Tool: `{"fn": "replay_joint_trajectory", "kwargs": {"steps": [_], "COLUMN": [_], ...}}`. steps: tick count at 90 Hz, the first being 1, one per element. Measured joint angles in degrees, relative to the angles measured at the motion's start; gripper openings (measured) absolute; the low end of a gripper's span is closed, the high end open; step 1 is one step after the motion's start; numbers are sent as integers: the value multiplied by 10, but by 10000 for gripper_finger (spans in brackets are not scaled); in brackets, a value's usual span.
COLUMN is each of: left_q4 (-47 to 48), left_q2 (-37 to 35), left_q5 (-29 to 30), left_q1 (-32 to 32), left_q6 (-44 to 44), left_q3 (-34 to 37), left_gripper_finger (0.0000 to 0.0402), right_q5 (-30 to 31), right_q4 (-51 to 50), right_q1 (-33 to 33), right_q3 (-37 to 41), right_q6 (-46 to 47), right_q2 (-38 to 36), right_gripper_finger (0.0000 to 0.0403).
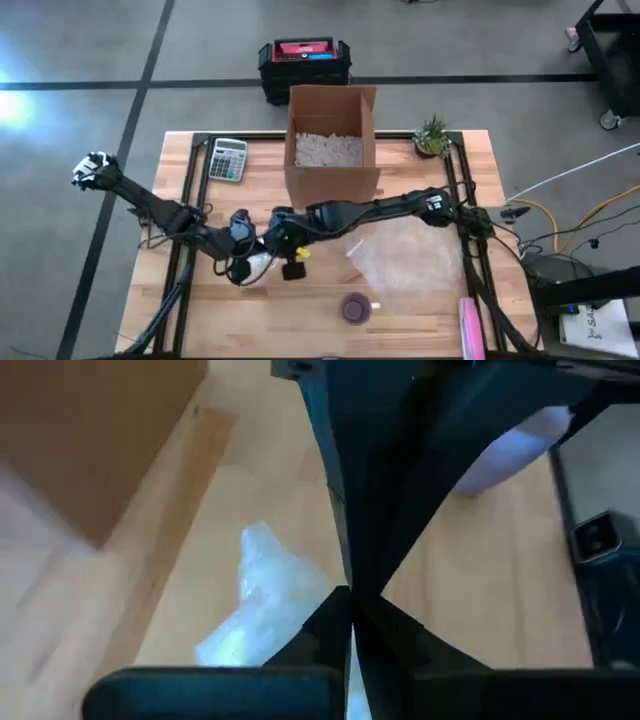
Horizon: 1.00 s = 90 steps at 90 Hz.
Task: Wrap mug
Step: Wrap the yellow mug with bubble wrap
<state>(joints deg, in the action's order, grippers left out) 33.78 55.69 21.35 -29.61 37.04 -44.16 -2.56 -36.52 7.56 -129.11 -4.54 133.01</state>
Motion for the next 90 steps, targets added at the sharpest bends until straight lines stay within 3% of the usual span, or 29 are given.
{"fn": "replay_joint_trajectory", "kwargs": {"steps": [14,25,56,90], "left_q4": [84,88,68,3], "left_q2": [-16,-21,14,111], "left_q5": [0,-6,-54,-44], "left_q1": [-14,-25,-36,-35], "left_q6": [65,92,111,91], "left_q3": [-8,0,0,10], "left_gripper_finger": [0,0,0,0], "right_q5": [33,33,30,25], "right_q4": [23,11,-3,-4], "right_q1": [-5,-5,4,7], "right_q3": [0,0,-3,-6], "right_q6": [6,15,4,0], "right_q2": [31,59,77,79], "right_gripper_finger": [0,0,0,0]}}
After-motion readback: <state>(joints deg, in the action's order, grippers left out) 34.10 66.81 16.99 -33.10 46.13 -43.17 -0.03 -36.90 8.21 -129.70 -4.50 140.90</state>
